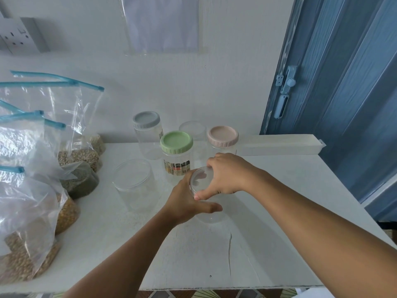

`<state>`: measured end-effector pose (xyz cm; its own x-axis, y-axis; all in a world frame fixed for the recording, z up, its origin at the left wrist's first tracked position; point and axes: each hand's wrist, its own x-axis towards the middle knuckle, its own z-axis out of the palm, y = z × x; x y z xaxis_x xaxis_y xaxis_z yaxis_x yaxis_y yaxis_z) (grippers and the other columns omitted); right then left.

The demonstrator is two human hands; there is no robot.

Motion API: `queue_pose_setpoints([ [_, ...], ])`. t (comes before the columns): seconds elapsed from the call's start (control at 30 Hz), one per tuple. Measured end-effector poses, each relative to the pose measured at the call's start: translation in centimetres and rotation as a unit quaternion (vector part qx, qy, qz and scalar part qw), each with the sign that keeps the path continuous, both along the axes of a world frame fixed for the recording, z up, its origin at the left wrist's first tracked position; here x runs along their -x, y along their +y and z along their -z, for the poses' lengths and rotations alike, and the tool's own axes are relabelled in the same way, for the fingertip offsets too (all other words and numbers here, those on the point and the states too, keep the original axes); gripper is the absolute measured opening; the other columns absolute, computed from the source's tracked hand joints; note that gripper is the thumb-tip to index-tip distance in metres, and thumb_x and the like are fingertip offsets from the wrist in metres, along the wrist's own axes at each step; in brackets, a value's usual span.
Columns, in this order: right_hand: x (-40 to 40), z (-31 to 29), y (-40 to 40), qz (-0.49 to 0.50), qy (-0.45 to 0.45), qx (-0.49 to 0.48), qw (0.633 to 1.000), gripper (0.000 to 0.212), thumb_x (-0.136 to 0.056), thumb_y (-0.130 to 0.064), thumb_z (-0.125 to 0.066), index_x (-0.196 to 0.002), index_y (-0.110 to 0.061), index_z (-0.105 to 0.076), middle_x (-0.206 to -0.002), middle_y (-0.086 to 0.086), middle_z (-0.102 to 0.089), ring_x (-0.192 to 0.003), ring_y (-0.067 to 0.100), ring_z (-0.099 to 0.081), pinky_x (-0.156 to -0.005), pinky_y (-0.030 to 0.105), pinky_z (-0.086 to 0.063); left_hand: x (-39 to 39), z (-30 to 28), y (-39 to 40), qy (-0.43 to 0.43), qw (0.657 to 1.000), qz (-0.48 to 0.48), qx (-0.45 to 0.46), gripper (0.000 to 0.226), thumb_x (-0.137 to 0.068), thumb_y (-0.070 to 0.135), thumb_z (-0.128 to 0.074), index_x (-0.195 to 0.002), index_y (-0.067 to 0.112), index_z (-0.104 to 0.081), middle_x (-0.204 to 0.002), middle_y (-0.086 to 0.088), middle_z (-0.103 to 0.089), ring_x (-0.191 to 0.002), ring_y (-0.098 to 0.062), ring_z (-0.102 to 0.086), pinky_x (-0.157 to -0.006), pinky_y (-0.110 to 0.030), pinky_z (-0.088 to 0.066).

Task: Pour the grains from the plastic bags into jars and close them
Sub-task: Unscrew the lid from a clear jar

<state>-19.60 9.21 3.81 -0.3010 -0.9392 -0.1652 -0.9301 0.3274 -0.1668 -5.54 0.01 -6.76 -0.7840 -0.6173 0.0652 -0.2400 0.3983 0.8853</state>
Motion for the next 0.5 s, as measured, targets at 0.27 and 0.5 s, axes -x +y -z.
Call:
queue_pose_setpoints([
  [0.27,1.5,1.1,-0.1,-0.06,-0.017,0.019,0.998,0.08,-0.063,-0.079,-0.075,-0.117,-0.022,-0.057,-0.11,-0.008,-0.049,-0.105,0.016,-0.047,-0.09,0.037,-0.051,0.4,0.5,0.2,0.012,1.0,-0.007,0.01,0.107,-0.046,0.055,-0.095,-0.142,0.038,-0.049,-0.132,0.024,-0.058,-0.121,0.007,-0.052,-0.104,-0.03,-0.048],
  [0.5,1.5,0.0,-0.3,-0.103,-0.047,-0.014,0.993,0.078,-0.066,-0.073,-0.079,-0.125,-0.028,-0.056,-0.115,-0.011,-0.047,-0.111,0.015,-0.048,-0.093,0.038,-0.051,0.2,0.6,0.3,0.015,1.0,-0.004,-0.007,0.109,-0.046,0.055,-0.095,-0.142,0.036,-0.049,-0.133,0.024,-0.058,-0.121,0.014,-0.049,-0.103,-0.024,-0.046],
])
